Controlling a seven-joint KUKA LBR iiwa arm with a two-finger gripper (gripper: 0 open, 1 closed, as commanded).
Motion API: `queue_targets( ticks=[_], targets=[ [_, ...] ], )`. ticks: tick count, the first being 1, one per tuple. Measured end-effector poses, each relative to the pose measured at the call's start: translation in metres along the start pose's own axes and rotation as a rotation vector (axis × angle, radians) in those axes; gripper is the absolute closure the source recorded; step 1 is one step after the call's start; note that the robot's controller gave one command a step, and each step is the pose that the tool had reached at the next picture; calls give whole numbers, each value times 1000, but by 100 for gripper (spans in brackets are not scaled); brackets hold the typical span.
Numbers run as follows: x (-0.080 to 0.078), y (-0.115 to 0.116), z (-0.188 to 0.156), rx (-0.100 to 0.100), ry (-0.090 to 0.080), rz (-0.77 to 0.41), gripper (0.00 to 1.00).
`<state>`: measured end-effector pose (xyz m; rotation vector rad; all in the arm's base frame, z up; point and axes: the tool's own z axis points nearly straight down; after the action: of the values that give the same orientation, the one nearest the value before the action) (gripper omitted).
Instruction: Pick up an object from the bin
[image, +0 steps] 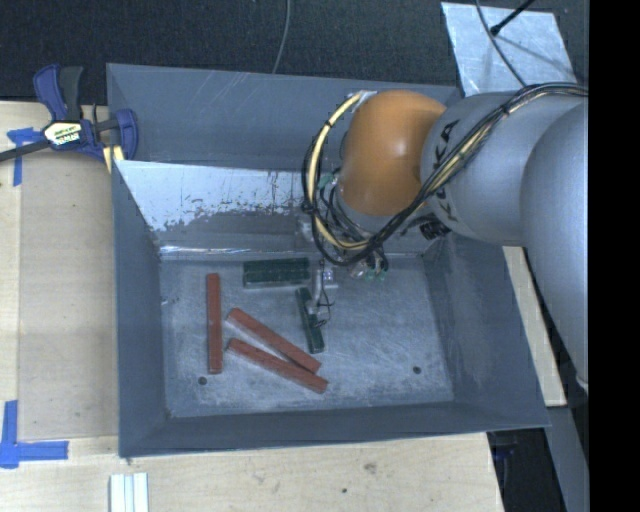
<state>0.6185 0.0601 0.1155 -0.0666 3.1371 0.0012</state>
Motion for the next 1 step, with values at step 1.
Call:
queue_targets(
  ticks=[1],
  targets=[
    [-2, 49, 26, 2, 0, -50, 0]
  ],
)
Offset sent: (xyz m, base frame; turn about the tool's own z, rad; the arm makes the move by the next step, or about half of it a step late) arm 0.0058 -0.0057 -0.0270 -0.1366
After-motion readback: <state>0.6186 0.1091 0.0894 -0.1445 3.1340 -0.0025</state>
